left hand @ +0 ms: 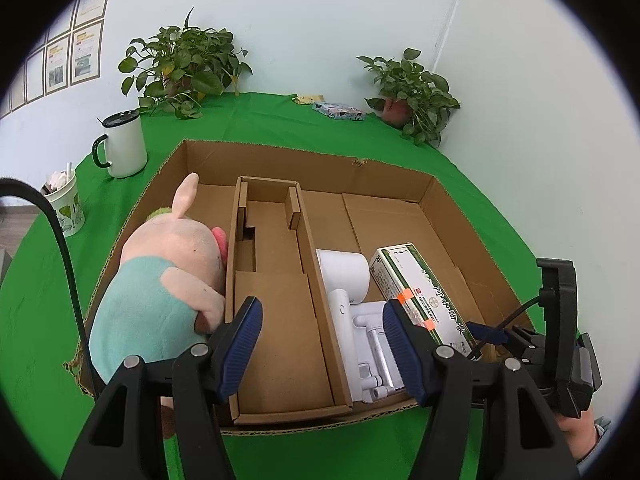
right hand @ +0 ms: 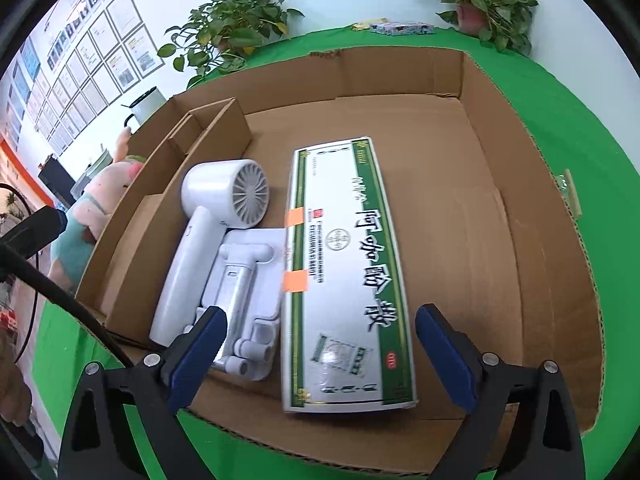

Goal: Organize objects

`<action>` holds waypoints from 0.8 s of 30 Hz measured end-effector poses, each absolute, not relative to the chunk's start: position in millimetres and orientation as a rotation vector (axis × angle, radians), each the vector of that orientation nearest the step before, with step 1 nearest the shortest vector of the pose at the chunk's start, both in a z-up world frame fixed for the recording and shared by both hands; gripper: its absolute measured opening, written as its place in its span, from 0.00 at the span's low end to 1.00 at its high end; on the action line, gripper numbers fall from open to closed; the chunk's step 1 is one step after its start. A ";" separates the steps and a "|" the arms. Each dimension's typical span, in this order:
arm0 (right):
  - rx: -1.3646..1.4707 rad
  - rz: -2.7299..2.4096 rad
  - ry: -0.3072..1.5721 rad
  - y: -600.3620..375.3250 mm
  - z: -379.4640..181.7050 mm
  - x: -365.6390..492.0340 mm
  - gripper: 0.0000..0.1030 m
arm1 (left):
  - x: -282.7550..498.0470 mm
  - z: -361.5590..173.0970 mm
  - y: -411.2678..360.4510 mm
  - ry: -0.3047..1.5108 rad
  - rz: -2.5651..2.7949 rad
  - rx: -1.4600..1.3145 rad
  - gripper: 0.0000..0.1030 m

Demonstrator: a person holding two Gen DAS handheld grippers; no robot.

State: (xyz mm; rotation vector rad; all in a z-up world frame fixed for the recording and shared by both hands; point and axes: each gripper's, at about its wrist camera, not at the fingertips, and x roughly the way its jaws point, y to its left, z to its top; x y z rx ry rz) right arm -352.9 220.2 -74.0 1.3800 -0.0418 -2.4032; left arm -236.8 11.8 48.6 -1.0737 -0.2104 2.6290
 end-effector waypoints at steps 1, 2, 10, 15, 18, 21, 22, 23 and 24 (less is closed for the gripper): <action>1.381 -2.401 -0.033 218.9 -74.4 -352.5 0.92 | -236.1 48.0 11.1 -0.209 2.632 -1.070 0.60; 1.381 -2.395 -0.023 217.3 -74.2 -351.6 0.92 | -235.8 47.7 10.3 -0.208 2.636 -1.067 0.60; 1.260 -2.547 0.110 213.6 -62.8 -331.3 1.00 | -228.3 38.4 5.5 -0.143 2.734 -1.013 0.61; 1.014 -2.689 0.194 206.9 -53.6 -297.4 0.99 | -219.4 23.9 6.1 -0.040 2.835 -0.934 0.74; 0.916 -2.741 0.185 203.9 -55.3 -286.0 0.99 | -218.6 12.7 9.8 0.000 2.847 -0.929 0.75; 0.886 -2.766 0.145 204.9 -60.6 -284.1 0.99 | -219.9 0.3 12.1 0.034 2.874 -0.929 0.77; 0.876 -2.775 0.131 206.1 -61.1 -283.9 0.99 | -218.6 -1.2 14.2 0.063 2.888 -0.908 0.77; 0.864 -2.790 0.130 206.3 -61.6 -283.2 0.99 | -217.2 -3.1 17.1 0.096 2.900 -0.894 0.77; 0.855 -2.802 0.133 206.6 -62.4 -283.7 0.99 | -216.7 -4.6 18.8 0.113 2.906 -0.886 0.77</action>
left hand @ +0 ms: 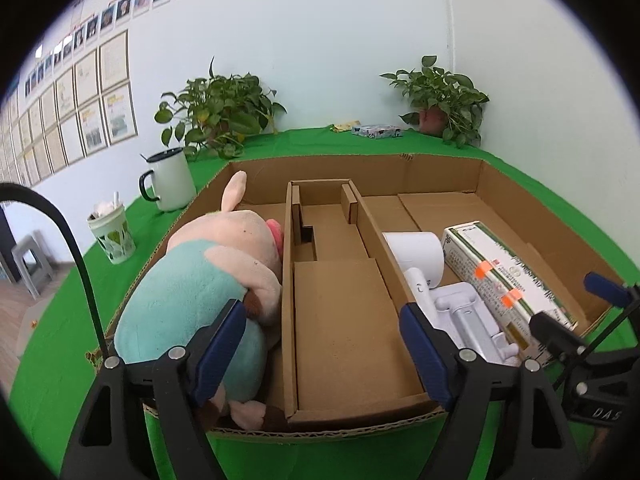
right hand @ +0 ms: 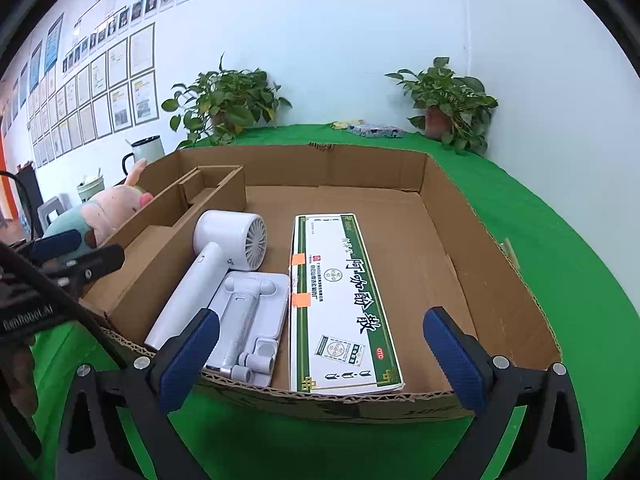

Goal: Organize objects

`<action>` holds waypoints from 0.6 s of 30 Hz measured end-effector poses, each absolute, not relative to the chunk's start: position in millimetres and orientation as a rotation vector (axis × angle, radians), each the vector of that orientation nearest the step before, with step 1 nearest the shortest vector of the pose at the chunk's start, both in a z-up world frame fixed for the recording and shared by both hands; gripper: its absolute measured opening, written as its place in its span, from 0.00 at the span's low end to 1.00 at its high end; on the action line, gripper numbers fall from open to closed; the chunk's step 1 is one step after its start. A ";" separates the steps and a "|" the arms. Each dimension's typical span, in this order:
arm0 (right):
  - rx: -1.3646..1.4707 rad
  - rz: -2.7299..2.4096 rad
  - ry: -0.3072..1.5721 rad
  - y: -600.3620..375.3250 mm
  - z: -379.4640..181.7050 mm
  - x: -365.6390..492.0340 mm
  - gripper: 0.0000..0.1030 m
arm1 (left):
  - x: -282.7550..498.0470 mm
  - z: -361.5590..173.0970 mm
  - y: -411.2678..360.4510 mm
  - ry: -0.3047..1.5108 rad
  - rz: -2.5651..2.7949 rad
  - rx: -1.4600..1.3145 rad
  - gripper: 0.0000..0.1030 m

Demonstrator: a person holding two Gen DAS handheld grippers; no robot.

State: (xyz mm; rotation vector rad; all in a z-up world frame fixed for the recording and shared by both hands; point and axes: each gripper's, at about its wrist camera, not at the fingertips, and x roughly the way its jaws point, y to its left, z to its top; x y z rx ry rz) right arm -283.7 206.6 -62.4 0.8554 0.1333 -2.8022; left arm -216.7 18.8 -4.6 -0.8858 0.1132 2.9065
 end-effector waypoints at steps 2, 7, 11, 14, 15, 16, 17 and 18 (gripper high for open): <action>0.837 -2.814 0.131 207.0 -63.3 -284.3 1.00 | -216.6 -7.5 20.7 0.127 2.925 -0.866 0.77; 0.832 -2.818 0.129 208.1 -64.0 -285.9 1.00 | -215.3 -16.4 29.0 0.198 2.959 -0.825 0.78; 0.832 -2.818 0.129 208.7 -63.9 -285.9 1.00 | -215.8 -16.6 29.4 0.184 2.960 -0.828 0.81; 0.832 -2.818 0.129 208.7 -63.9 -285.9 1.00 | -216.5 -16.7 30.6 0.193 2.956 -0.832 0.83; 0.832 -2.818 0.129 208.6 -63.9 -285.8 1.00 | -216.6 -16.9 30.6 0.194 2.957 -0.834 0.83; 0.832 -2.818 0.129 209.0 -64.0 -285.9 1.00 | -216.8 -17.0 30.4 0.194 2.957 -0.835 0.84; 0.832 -2.818 0.129 208.7 -63.9 -285.8 1.00 | -216.4 -17.4 31.0 0.194 2.957 -0.836 0.84; 0.832 -2.818 0.129 208.5 -63.9 -285.7 1.00 | -216.5 -17.5 31.2 0.196 2.957 -0.838 0.84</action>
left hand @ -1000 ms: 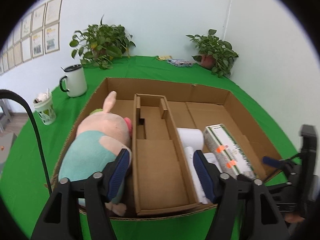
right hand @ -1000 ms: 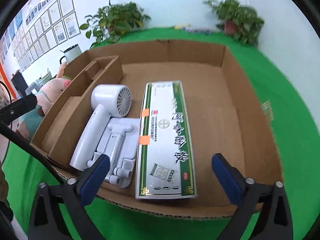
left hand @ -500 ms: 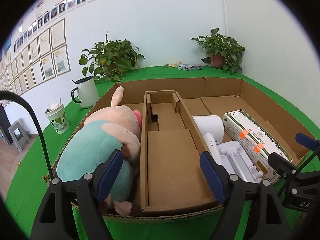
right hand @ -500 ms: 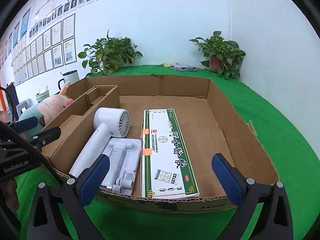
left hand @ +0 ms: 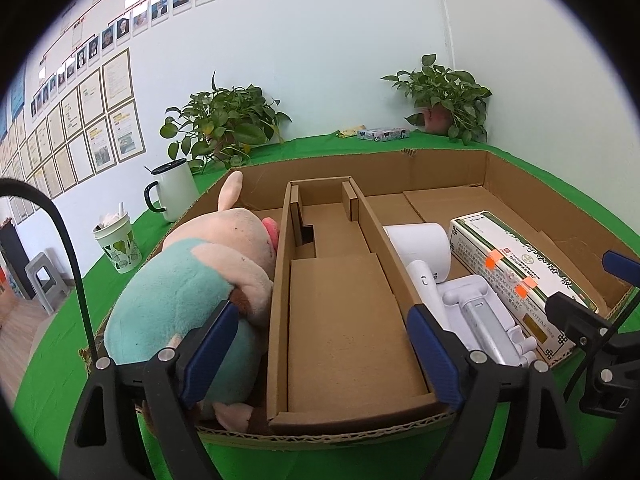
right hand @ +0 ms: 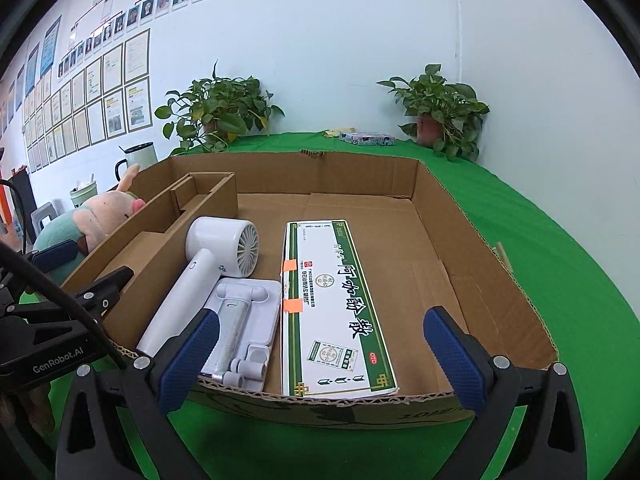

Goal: Organize objects

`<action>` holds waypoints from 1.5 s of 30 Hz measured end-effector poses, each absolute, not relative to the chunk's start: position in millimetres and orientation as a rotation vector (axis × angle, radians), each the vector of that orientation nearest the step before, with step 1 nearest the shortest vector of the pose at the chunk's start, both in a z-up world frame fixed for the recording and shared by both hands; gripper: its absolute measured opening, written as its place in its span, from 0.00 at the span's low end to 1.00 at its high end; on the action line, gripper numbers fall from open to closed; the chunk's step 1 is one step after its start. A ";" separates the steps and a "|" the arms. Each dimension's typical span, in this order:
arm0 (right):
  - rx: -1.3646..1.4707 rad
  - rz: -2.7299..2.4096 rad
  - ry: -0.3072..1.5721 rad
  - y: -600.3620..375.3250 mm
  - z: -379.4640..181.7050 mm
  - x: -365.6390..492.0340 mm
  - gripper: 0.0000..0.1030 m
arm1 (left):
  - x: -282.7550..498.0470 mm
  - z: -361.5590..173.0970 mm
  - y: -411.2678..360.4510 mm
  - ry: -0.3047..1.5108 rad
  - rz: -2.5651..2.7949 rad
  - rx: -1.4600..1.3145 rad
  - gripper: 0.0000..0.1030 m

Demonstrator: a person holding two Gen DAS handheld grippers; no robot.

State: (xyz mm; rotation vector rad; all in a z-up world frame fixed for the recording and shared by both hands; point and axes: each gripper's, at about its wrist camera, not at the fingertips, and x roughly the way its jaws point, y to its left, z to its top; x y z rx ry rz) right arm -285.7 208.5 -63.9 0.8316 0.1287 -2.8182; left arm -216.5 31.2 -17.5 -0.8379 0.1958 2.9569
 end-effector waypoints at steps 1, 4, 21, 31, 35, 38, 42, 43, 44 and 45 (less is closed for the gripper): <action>0.832 -2.818 0.129 208.5 -63.9 -285.7 1.00 | -216.7 -17.6 31.4 0.198 2.957 -0.839 0.85; 0.832 -2.818 0.129 208.4 -63.9 -285.6 1.00 | -217.1 -18.0 31.7 0.203 2.956 -0.841 0.85; 0.831 -2.819 0.128 208.5 -63.8 -285.5 1.00 | -217.0 -18.0 32.1 0.201 2.956 -0.842 0.86; 0.831 -2.819 0.128 208.3 -63.8 -285.3 1.00 | -216.7 -17.9 32.4 0.201 2.957 -0.843 0.86; 0.831 -2.819 0.128 208.3 -63.9 -285.4 1.00 | -216.8 -17.8 32.3 0.201 2.956 -0.843 0.86; 0.831 -2.819 0.128 208.3 -63.9 -285.4 1.00 | -216.9 -17.8 32.3 0.202 2.956 -0.843 0.86; 0.831 -2.819 0.128 208.0 -63.9 -285.3 1.00 | -216.8 -17.8 32.5 0.200 2.956 -0.843 0.87; 0.831 -2.819 0.128 208.4 -64.0 -285.4 1.00 | -217.0 -17.7 32.3 0.201 2.956 -0.843 0.87; 0.831 -2.819 0.128 208.3 -64.0 -285.4 1.00 | -216.9 -17.7 32.3 0.201 2.956 -0.843 0.87; 0.831 -2.819 0.128 207.9 -63.9 -285.3 1.00 | -217.1 -17.7 32.2 0.201 2.956 -0.843 0.87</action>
